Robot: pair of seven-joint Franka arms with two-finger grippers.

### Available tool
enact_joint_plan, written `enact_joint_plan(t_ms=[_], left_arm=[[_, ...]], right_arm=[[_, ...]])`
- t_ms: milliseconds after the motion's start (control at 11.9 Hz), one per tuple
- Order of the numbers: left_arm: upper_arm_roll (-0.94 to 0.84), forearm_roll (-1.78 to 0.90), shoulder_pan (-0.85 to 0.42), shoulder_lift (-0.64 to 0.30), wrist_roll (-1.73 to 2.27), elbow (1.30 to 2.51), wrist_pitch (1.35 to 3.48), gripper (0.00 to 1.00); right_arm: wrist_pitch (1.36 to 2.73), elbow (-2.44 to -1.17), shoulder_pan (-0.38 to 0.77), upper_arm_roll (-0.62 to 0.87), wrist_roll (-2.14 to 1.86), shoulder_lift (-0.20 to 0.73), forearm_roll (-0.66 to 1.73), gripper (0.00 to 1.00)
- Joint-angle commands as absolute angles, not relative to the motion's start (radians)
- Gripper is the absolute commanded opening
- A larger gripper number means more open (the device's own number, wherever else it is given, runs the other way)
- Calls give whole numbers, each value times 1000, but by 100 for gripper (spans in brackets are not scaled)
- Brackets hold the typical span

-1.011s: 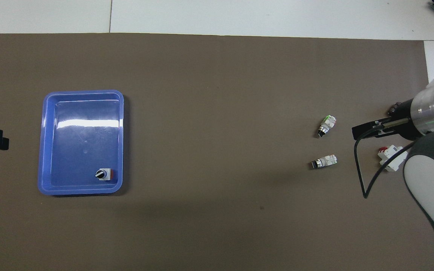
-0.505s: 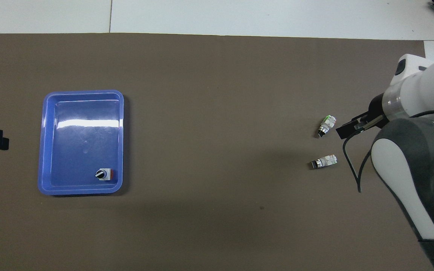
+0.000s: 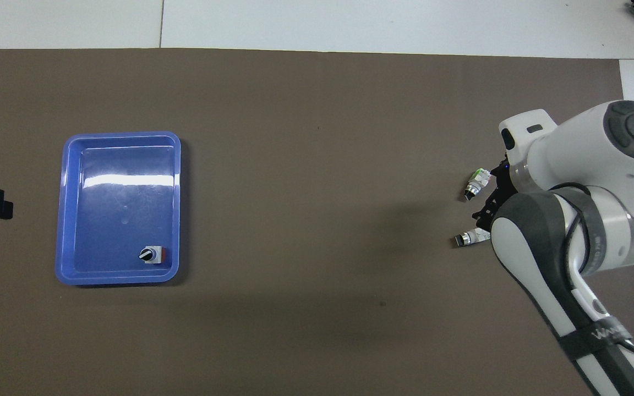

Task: Turn and place switch with both arms
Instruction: 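Reach the right gripper down to the silver switch nearer the robot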

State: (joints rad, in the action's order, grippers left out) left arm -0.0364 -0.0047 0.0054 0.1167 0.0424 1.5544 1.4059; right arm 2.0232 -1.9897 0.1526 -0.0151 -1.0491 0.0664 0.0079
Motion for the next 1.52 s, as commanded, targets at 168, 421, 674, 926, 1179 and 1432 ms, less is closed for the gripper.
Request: enact_joint_plan(t_ms=[168, 421, 674, 926, 1179, 1432], left_arm=[[-41, -5, 14, 143, 35, 1585, 1413, 100], [-41, -5, 14, 143, 35, 1585, 1413, 100], [-41, -3, 14, 143, 35, 1585, 1413, 100], [-41, -3, 14, 143, 35, 1585, 1413, 100], [-41, -5, 14, 143, 35, 1585, 1413, 100], [-40, -5, 14, 143, 35, 1585, 1413, 100]], right_arm=[[2156, -2280, 82, -18, -1411, -37, 21, 100], [2294, -2379, 78, -17, -1489, -38, 21, 100], [2390, -2399, 77, -17, -1554, 0, 20, 100], [2482, -2404, 84, -17, -1551, 47, 20, 100], [2490, -2405, 81, -18, -1555, 57, 15, 87], [2488, -2405, 77, -18, -1572, 57, 12, 3]])
